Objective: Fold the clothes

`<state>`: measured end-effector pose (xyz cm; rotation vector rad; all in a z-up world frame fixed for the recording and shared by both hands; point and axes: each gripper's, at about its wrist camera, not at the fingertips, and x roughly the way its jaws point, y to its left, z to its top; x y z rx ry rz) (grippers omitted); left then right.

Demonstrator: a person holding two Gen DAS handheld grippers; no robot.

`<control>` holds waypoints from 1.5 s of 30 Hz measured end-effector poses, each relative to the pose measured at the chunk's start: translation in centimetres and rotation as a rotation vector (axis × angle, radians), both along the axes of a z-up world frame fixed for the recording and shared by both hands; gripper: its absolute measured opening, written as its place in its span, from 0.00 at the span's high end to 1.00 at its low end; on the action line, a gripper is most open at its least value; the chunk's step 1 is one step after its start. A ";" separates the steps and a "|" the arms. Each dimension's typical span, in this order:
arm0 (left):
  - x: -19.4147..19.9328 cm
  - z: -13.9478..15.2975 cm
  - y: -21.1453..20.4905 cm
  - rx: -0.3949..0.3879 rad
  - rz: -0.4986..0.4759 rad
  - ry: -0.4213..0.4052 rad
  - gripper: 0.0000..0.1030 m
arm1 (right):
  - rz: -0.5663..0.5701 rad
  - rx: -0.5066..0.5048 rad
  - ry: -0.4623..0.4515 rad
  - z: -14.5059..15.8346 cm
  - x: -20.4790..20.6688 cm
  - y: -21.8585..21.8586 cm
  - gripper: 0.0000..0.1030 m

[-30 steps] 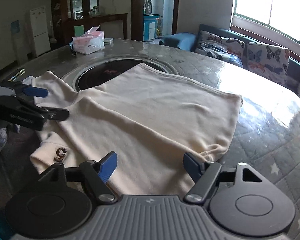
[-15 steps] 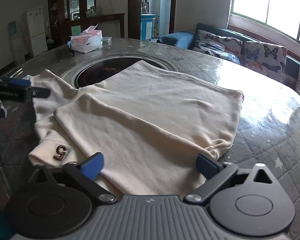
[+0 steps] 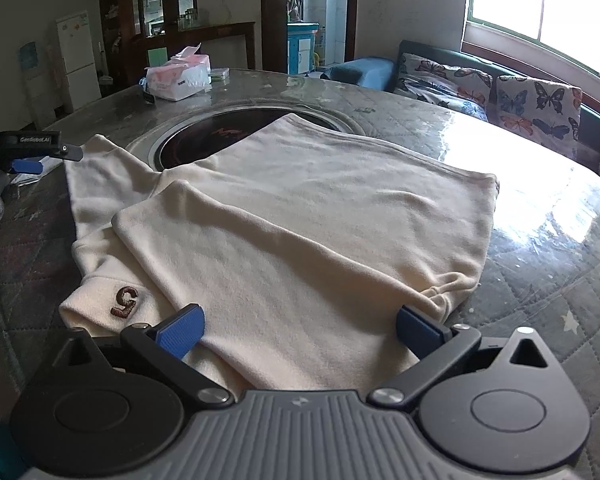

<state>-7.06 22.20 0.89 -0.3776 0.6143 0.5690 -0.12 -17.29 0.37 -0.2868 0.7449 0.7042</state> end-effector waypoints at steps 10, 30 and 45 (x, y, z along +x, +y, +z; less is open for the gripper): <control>0.5 0.1 0.5 0.031 0.041 -0.010 0.45 | 0.011 0.003 0.009 -0.2 0.2 0.1 0.00; 0.1 0.6 0.5 0.012 -0.004 -0.057 0.90 | 0.016 0.002 -0.001 -0.2 0.0 0.2 0.00; 0.0 8.8 -8.9 0.000 -0.364 -0.290 0.94 | 0.021 -0.002 -0.021 -0.1 -0.5 0.5 0.00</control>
